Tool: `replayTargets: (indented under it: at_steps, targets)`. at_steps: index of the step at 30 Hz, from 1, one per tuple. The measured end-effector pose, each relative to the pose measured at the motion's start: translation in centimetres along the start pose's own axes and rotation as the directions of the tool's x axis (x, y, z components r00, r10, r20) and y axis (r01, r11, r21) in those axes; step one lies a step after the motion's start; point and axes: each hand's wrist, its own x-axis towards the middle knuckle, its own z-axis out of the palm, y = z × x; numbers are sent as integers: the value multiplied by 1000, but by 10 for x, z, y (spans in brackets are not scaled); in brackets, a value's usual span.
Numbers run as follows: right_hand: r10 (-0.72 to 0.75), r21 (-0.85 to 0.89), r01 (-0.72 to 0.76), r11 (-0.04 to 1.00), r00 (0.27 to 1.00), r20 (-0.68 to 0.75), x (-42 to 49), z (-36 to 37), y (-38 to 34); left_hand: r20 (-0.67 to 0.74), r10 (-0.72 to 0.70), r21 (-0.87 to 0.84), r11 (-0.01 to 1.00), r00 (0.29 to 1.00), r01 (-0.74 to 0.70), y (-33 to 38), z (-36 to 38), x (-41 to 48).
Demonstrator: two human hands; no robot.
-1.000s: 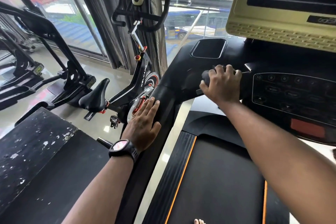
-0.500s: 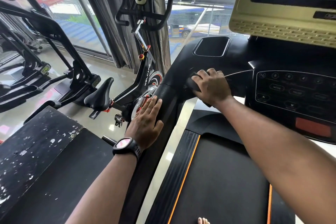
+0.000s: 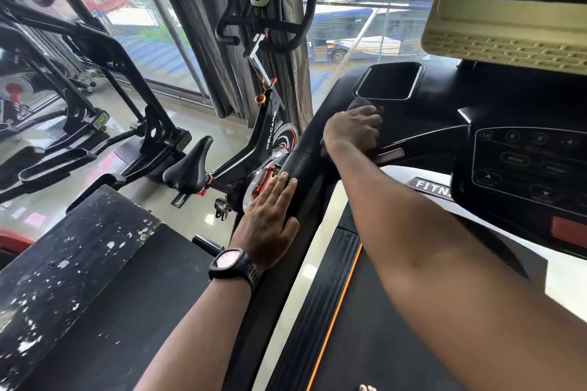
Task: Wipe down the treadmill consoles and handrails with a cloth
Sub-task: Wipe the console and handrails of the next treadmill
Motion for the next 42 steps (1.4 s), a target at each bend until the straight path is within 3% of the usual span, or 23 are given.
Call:
replayTargets:
  at_steps: [5,9,12,15,17,19,24,31,35,37,40,42]
  targets:
    - [-234,34,233,972,971,38,-29,-1,22,1,-7,2,1000,1000,7,2,-2,0]
    - [-515,8,517,856,854,-68,-68,5,54,12,-14,-31,999,1000,14,3,-3,0]
    - [-589,93,609,788,789,-174,-101,20,82,9,-12,-64,998,1000,13,3,-4,1]
    - [-474,376,509,774,860,-189,-127,30,96,-3,1,-67,998,1000,-2,3,-3,-2]
    - [-301,563,300,770,949,-94,-137,29,95,-5,0,-40,999,1000,0,3,-2,-6]
    - [-170,656,114,746,985,23,-152,27,93,7,-6,-29,1000,1000,7,1,-2,-12]
    - [-300,658,164,735,949,99,-161,35,113,22,23,3,1000,999,-23,-3,-3,-34]
    - [-184,722,-9,692,965,189,-167,45,114,36,1,31,1000,999,-2,0,-5,-37]
    - [-224,751,107,652,973,56,-176,47,121,71,-4,11,1000,997,3,-1,-5,-35]
    - [-190,781,93,618,981,33,-171,51,120,67,-12,6,1000,998,12,-1,-5,-34]
    - [-95,764,-56,643,984,152,-169,59,126,60,3,0,1000,998,-3,-2,-3,-33]
    - [-106,744,-44,667,983,153,-176,61,131,54,7,5,1000,999,-7,-3,-3,-32]
